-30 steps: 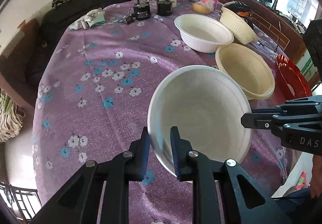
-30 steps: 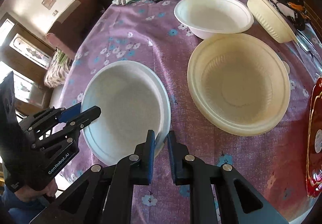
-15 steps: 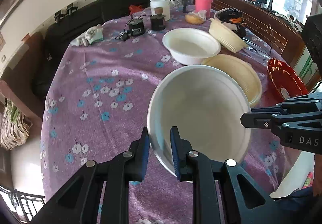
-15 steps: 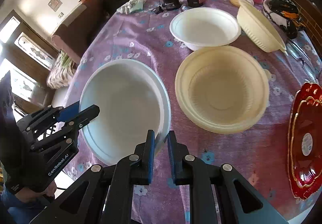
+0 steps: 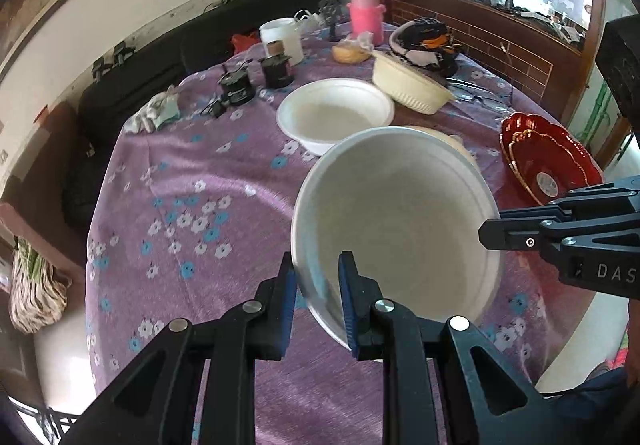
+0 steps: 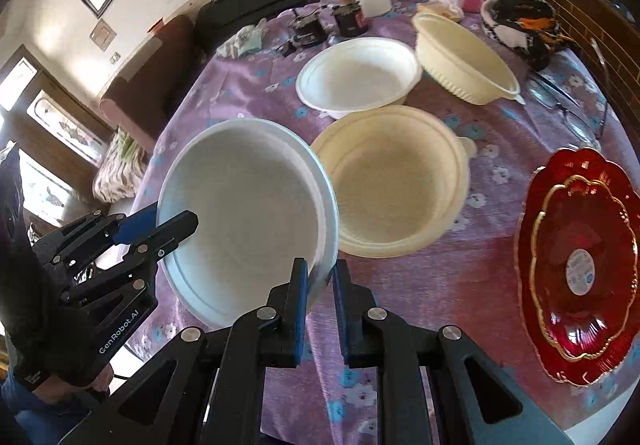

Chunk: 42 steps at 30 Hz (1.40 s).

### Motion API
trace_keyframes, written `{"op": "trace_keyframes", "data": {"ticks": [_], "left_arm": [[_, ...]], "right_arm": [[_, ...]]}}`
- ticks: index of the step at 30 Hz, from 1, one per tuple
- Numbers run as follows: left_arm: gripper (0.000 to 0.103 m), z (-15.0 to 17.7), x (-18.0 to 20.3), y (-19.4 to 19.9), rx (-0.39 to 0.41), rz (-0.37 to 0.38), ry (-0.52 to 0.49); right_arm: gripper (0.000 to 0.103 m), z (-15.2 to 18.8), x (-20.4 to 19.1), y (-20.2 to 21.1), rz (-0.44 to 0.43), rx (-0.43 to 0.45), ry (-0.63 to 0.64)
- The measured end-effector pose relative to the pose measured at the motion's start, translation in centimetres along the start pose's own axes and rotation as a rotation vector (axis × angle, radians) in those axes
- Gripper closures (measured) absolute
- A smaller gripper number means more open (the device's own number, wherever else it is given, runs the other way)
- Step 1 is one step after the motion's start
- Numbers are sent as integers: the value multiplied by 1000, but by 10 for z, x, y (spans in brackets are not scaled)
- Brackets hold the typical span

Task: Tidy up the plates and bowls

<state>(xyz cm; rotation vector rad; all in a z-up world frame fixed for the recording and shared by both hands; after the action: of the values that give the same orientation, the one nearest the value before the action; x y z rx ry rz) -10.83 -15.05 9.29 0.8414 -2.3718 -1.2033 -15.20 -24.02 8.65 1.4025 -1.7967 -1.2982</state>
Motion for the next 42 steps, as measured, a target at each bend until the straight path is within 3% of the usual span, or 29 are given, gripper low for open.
{"op": "trace_keyframes", "data": {"ticks": [14, 27, 35, 42], "left_arm": [[84, -28, 61, -21, -6, 62, -112], [83, -66, 156, -62, -33, 213, -231], [83, -79, 207, -111, -105, 276, -272], [83, -85, 219, -134, -139, 275, -278]], "right_arm": [[89, 14, 59, 21, 43, 25, -113], [89, 39, 158, 53, 140, 34, -301], [89, 58, 219, 55, 199, -21, -428], [89, 59, 247, 42, 196, -69, -468]]}}
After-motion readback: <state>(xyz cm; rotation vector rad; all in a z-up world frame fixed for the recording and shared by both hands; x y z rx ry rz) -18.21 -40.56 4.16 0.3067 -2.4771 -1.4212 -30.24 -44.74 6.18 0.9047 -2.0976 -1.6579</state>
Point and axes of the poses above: each gripper's, at about its wrist camera, not at the fingertips, and y roughly against the way its jaws point, x to its right, z to its underside, the point moved 3 cm from there along -y, roughly the way its jaws point, and after that the axes turned 14 degrees about z, right-handed, at the moved point
